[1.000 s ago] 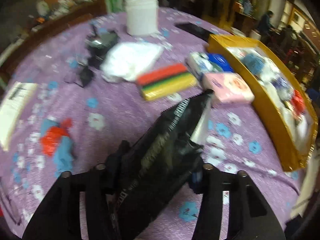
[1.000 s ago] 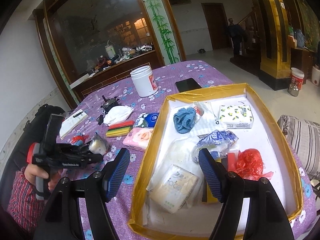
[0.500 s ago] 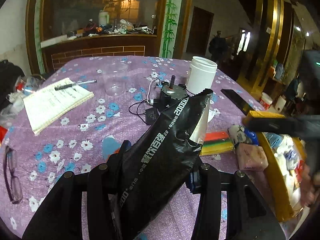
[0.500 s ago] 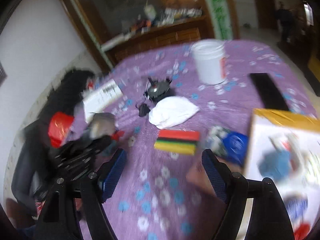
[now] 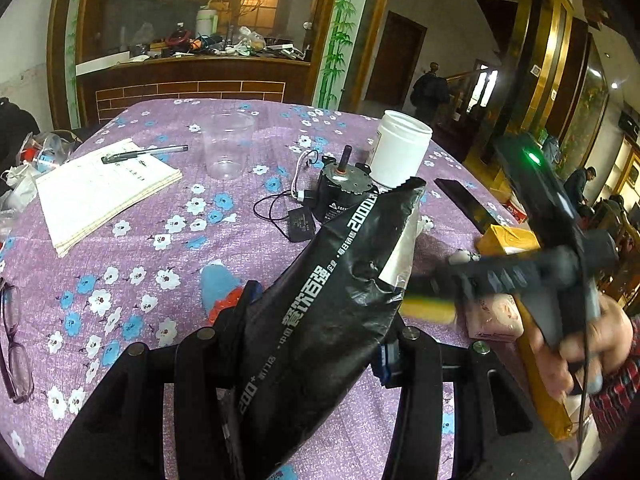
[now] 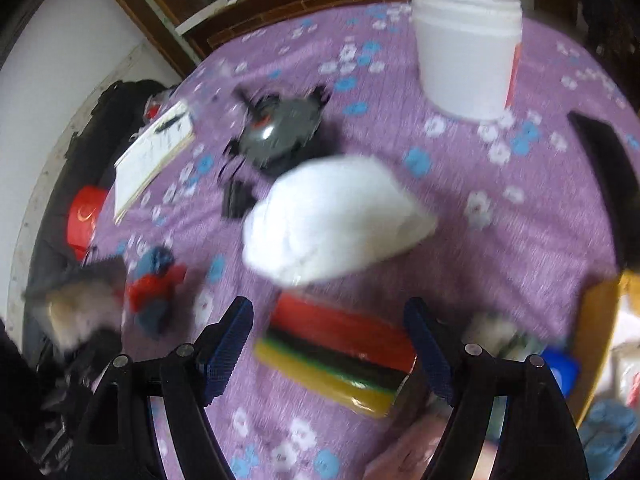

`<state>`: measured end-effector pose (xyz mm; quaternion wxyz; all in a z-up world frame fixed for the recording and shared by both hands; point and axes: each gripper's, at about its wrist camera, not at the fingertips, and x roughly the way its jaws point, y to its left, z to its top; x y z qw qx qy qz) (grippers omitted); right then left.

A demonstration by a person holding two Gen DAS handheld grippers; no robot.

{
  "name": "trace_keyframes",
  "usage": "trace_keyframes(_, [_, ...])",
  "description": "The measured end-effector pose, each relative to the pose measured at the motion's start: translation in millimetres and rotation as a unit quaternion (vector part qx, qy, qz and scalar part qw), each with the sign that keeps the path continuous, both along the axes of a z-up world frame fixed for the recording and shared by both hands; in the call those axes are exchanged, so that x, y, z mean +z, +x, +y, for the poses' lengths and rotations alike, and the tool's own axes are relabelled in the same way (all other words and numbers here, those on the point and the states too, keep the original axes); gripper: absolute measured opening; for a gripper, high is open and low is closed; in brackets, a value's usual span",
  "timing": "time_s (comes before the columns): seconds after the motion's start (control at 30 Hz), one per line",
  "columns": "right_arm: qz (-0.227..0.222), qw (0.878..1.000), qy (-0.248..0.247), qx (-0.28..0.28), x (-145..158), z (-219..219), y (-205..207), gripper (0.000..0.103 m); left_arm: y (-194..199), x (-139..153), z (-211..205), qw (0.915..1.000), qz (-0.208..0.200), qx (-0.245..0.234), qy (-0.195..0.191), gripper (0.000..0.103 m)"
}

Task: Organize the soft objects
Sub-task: 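Grasp the striped sponge pack with the right tool, then carry the black bag and sponge pack over the box with both tools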

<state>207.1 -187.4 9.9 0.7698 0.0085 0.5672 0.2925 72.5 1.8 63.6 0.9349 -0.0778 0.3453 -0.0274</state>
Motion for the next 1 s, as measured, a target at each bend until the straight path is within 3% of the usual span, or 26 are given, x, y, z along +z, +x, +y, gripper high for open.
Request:
trace_keyframes(0.13, [0.013,0.999,0.007,0.051,-0.2,6.7,-31.7,0.084,1.6,-2.7,-1.2,1.0000,0.006,0.000,-0.002,0.046])
trace_keyframes(0.3, [-0.041,0.994,-0.080,0.060,-9.1,26.8,-50.8,0.085,2.5,-5.8,-3.4,0.9999,0.011,-0.001,0.004,0.046])
trace_keyframes(0.33, [-0.056,0.993,-0.085,0.060,-7.9,28.5,-52.3,0.077,2.4,-5.8,-3.0,0.9999,0.011,-0.001,0.003,0.046])
trace_keyframes(0.37, [-0.071,0.991,-0.099,0.055,-6.8,29.8,-56.8,0.060,2.4,-5.9,-2.7,0.9999,0.011,0.000,0.002,0.046])
trace_keyframes(0.4, [-0.079,0.990,-0.105,0.053,-5.7,30.6,-59.3,0.051,2.2,-5.9,-2.9,0.9999,0.010,-0.001,0.002,0.046])
trace_keyframes(0.5, [-0.075,0.995,-0.064,0.025,5.2,17.9,-69.1,0.044,-0.1,-4.4,-6.3,1.0000,0.003,-0.006,0.005,0.046])
trace_keyframes(0.7, [-0.130,0.990,0.028,-0.052,40.6,-16.3,-125.8,0.043,-3.7,-4.0,-20.0,0.9994,-0.009,-0.020,0.028,0.046])
trace_keyframes(0.83, [-0.164,0.982,0.042,-0.087,48.9,-40.5,-155.2,0.043,-8.6,-4.1,-36.5,0.9977,-0.019,-0.023,0.060,0.046])
trace_keyframes(1.0, [-0.156,0.979,0.070,-0.109,55.1,-70.8,-164.0,0.043,-26.3,2.9,-63.2,0.9926,-0.038,-0.024,0.113,0.046])
